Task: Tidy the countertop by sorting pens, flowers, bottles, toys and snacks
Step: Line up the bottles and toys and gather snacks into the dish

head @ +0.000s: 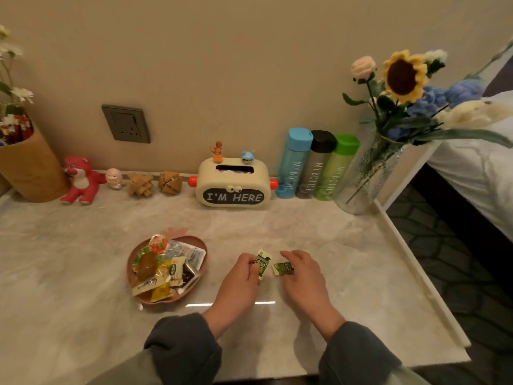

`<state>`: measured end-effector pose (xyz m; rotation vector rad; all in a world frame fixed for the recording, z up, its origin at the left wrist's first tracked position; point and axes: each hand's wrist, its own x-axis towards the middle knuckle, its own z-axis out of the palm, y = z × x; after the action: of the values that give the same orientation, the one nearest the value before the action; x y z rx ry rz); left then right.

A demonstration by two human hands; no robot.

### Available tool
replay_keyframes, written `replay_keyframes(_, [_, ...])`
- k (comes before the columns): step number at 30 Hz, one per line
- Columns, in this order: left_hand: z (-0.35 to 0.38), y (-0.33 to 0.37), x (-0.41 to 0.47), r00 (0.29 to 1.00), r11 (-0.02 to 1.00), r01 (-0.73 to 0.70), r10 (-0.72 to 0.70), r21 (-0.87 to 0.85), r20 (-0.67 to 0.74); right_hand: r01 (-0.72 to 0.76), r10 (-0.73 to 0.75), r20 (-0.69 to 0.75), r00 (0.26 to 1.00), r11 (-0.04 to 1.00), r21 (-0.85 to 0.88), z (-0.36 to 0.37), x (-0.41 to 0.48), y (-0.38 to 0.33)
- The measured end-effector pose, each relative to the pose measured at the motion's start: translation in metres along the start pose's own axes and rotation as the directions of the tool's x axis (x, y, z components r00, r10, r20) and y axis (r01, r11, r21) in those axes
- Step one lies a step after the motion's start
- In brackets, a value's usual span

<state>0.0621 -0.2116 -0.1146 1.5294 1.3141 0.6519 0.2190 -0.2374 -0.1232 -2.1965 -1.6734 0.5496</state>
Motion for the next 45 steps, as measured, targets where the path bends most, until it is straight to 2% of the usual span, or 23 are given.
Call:
replay_keyframes(3, [0.018,-0.003,-0.001,0.995,0.996,0.092,-0.092,-0.015,-0.031,0.116,-0.113,0.029,0.993,0.981,-0.155,-0.001,0.002,0.018])
replay_keyframes(7, [0.032,-0.009,-0.006,0.976,0.973,0.204,-0.21,-0.104,-0.059,0.196,-0.195,0.024,0.98,0.967,-0.163,-0.006,0.012,0.025])
replay_keyframes(9, [0.036,-0.01,-0.008,0.968,0.967,0.224,-0.235,-0.122,-0.085,0.222,-0.212,0.072,0.975,0.959,-0.174,-0.01,0.017,0.024])
replay_keyframes(14, [0.039,-0.007,-0.009,0.957,0.958,0.238,-0.26,-0.163,-0.132,0.232,-0.21,0.171,0.963,0.965,-0.121,-0.016,0.027,0.019])
replay_keyframes(20, [0.034,-0.004,-0.013,0.95,0.952,0.248,-0.275,-0.181,-0.145,0.144,-0.108,0.291,0.95,0.984,-0.105,-0.02,0.039,0.015])
replay_keyframes(27, [0.012,-0.006,-0.009,0.948,0.964,0.223,-0.249,-0.144,-0.198,0.162,-0.132,0.293,0.947,0.983,-0.082,-0.016,0.041,-0.001])
replay_keyframes(30, [-0.002,-0.006,-0.008,0.955,0.973,0.187,-0.212,-0.133,-0.209,0.163,-0.168,0.243,0.955,0.986,0.04,-0.008,0.038,-0.015])
replay_keyframes(32, [-0.017,-0.004,-0.009,0.956,0.978,0.156,-0.184,-0.136,-0.229,0.124,-0.168,0.206,0.964,0.97,0.207,-0.001,0.035,-0.031])
replay_keyframes(34, [-0.036,-0.003,-0.011,0.95,0.983,0.111,-0.148,-0.145,-0.275,0.063,-0.149,0.185,0.971,0.913,0.403,0.002,0.033,-0.053])
replay_keyframes(37, [-0.067,-0.006,-0.014,0.91,0.997,0.072,-0.083,-0.041,-0.406,0.034,-0.161,0.183,0.97,0.834,0.551,0.005,0.033,-0.09])
replay_keyframes(41, [-0.105,-0.019,-0.016,0.796,0.953,0.126,0.069,0.277,-0.601,0.06,-0.185,0.164,0.969,0.819,0.571,0.019,0.036,-0.127])
replay_keyframes(45, [-0.128,-0.04,-0.015,0.804,0.907,0.206,0.058,0.368,-0.592,0.054,-0.133,0.114,0.984,0.85,0.524,0.044,0.038,-0.145])
